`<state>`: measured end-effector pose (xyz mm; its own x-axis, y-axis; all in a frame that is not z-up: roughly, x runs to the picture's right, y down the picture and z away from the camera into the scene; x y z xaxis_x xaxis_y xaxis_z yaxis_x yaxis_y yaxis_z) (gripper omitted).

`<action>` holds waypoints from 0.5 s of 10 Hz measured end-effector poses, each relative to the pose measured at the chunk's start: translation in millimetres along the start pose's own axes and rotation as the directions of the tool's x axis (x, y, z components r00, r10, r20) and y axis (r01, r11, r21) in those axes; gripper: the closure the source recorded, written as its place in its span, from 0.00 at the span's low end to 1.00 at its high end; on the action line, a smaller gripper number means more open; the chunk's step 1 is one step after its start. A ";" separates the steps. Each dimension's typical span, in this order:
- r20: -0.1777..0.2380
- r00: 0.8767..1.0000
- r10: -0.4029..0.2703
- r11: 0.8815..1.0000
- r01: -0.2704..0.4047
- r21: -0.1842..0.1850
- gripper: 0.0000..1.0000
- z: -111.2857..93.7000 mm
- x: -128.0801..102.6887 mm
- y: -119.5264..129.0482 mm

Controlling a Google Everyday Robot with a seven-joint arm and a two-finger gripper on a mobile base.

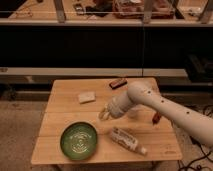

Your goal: Push the ceramic bowl across the table

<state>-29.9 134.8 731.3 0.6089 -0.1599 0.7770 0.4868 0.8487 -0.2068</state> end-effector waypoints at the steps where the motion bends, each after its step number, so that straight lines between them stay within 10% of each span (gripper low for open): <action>1: 0.009 0.998 -0.062 0.998 0.062 -0.004 1.00 20.9 -5.7 -13.3; 5: 0.025 0.979 -0.202 0.978 0.203 -0.046 1.00 71.4 -17.4 -30.5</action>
<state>-100.1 147.6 766.6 0.4819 -0.3152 0.8176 0.6288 0.7742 -0.0721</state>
